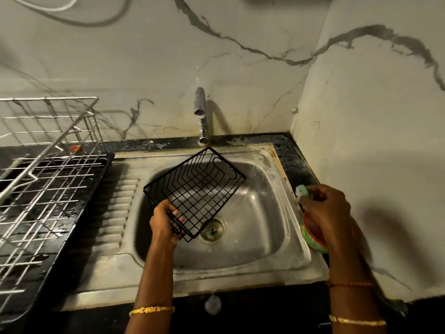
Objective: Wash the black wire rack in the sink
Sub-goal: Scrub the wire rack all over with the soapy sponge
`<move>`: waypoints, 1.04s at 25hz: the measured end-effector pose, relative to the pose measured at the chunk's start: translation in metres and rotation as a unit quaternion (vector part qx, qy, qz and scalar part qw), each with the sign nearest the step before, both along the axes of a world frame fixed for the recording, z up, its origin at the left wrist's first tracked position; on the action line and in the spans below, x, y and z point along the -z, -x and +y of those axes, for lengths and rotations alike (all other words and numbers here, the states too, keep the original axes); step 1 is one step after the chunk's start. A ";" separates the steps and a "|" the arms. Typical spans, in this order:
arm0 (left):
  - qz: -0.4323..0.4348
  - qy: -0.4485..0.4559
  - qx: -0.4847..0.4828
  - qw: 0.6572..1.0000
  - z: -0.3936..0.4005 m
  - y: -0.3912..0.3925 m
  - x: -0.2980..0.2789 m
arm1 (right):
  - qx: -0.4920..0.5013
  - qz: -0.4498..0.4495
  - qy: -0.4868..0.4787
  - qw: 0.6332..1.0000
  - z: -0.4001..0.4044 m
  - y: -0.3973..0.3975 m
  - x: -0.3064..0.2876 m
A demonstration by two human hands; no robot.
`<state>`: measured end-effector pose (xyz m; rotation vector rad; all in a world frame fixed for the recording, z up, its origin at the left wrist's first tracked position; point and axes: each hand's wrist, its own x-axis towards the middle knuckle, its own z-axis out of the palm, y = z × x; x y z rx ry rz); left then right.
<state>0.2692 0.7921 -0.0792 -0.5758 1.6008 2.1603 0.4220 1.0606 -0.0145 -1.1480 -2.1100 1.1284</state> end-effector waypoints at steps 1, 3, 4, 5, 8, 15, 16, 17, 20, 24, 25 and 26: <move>0.007 -0.002 0.001 1.000 -0.001 -0.002 -0.001 | -0.064 0.059 0.068 0.994 -0.014 0.012 -0.007; 0.010 0.011 0.000 1.000 -0.002 -0.009 -0.001 | -0.184 0.127 0.236 0.946 -0.048 0.039 -0.013; 0.017 0.022 -0.007 1.000 -0.002 -0.013 -0.001 | -0.221 0.147 0.313 0.912 -0.064 0.052 -0.013; 0.032 0.042 -0.024 0.998 -0.002 -0.017 -0.002 | -0.241 0.162 0.382 0.877 -0.080 0.064 -0.013; 0.134 0.143 -0.068 0.978 0.001 -0.024 -0.011 | -0.239 0.192 0.479 0.822 -0.104 0.087 -0.015; 0.391 0.479 0.041 0.785 -0.009 -0.008 -0.029 | -0.334 0.223 0.332 0.854 -0.115 0.120 -0.039; 0.415 0.507 0.068 0.752 -0.012 -0.005 -0.033 | -0.333 0.224 0.299 0.866 -0.114 0.123 -0.038; 0.436 0.526 0.099 0.723 -0.014 -0.002 -0.038 | -0.330 0.227 0.261 0.878 -0.114 0.126 -0.037; 0.479 0.539 0.225 0.656 -0.023 0.020 -0.053 | -0.310 0.233 0.164 0.907 -0.109 0.145 -0.025; 0.505 0.533 0.378 0.563 -0.018 0.052 -0.076 | -0.329 0.146 0.170 0.917 -0.090 0.186 -0.005; 0.512 0.531 0.397 0.547 -0.014 0.058 -0.082 | -0.339 0.132 0.172 0.915 -0.088 0.191 0.002; 0.518 0.522 0.409 0.541 -0.010 0.064 -0.087 | -0.332 0.136 0.183 0.915 -0.089 0.193 0.007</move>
